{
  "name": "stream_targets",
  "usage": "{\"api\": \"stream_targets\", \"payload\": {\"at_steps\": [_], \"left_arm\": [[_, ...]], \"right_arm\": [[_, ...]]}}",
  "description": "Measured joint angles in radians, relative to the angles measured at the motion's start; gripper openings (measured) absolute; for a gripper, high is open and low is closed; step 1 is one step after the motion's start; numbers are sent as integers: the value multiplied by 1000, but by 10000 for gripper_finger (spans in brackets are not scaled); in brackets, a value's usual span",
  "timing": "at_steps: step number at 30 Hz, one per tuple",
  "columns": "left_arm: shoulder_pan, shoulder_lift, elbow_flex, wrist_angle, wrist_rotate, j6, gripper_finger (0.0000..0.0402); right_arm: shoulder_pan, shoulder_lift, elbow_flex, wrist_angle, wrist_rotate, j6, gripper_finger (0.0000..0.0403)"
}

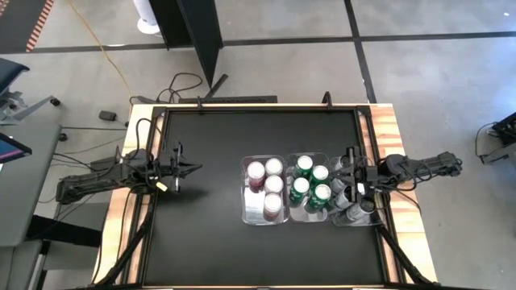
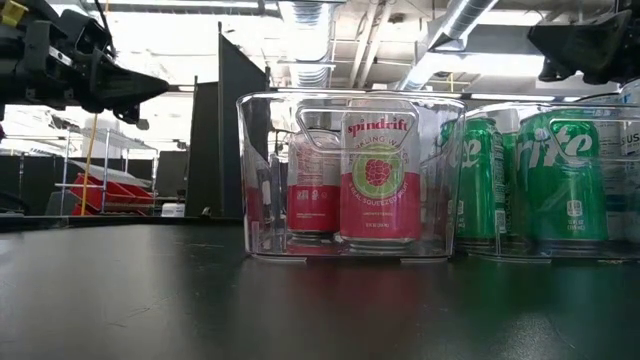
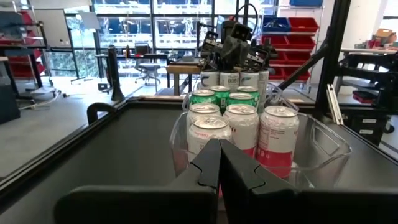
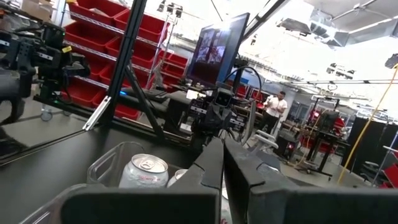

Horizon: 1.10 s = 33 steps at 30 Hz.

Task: Sort soda cans
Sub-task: Return to Home Position

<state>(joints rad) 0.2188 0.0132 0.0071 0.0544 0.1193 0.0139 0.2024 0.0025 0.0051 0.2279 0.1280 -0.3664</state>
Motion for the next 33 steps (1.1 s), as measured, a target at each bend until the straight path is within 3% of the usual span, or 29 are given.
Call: {"api": "stream_targets", "payload": {"at_steps": [33], "left_arm": [[0, 0, 0, -1, 0, 0, 0]], "right_arm": [[0, 0, 0, -19, 0, 0, 29]]}}
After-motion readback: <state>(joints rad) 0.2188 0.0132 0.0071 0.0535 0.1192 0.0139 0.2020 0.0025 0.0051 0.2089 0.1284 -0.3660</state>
